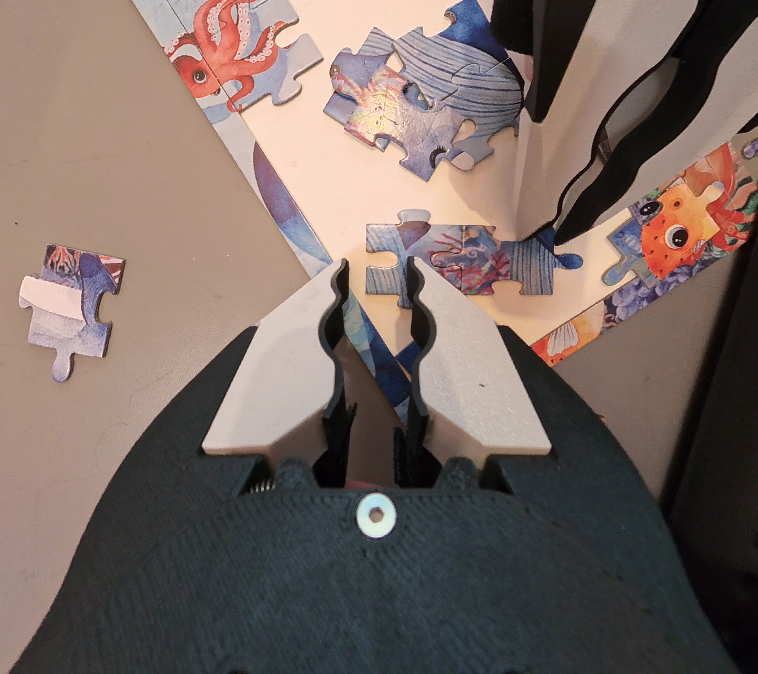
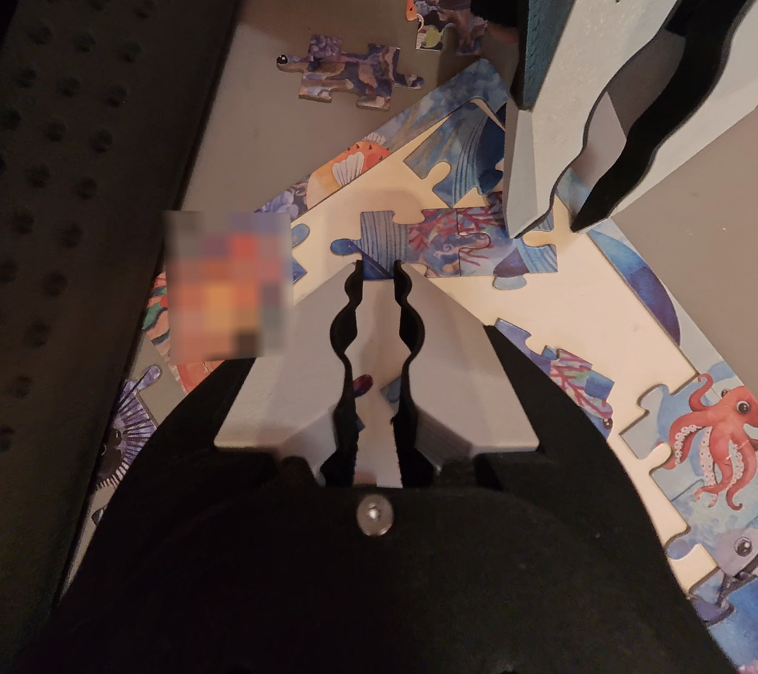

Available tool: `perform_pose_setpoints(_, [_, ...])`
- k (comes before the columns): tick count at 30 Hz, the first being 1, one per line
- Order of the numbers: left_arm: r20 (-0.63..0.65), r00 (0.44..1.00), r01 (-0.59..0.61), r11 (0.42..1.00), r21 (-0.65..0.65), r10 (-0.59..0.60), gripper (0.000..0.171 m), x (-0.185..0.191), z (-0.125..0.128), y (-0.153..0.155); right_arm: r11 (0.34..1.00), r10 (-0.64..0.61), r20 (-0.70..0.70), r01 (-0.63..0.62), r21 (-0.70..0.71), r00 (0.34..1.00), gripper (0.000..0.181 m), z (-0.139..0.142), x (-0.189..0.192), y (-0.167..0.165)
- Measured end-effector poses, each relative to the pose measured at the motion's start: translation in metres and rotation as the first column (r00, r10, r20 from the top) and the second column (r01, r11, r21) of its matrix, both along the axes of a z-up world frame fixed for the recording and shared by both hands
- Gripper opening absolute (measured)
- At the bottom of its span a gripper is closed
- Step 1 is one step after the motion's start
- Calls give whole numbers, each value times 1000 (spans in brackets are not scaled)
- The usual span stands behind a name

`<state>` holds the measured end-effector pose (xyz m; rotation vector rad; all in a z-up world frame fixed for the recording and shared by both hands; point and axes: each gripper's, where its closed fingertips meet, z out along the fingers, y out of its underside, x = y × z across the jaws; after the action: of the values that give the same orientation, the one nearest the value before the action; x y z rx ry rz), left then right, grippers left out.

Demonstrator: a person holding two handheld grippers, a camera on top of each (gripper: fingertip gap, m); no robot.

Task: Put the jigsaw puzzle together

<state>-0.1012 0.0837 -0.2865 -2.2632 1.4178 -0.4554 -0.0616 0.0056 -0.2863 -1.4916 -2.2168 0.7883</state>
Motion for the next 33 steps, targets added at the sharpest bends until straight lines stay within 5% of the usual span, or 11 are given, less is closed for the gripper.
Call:
perform_pose_setpoints(19, [-4, 1000, -5, 1000, 26, 5, 27, -3, 1, 5, 999, -47, -17, 47, 24, 999, 0, 10, 17, 24])
perform_pose_setpoints(23, [2, 1000, -24, 997, 71, 24, 26, -5, 7, 13, 986, -155, -53, 157, 46, 987, 0, 18, 21, 52])
perform_pose_setpoints(28, [32, 997, -72, 990, 124, 69, 32, -7, 14, 27, 932, -360, -109, 363, 13, 927, 31, 31, 30, 96])
perform_pose_setpoints(33, [32, 997, -75, 988, 136, 72, 41, -3, 11, 32, 919, -394, 27, 394, 10, 919, 61, 1, 37, 98])
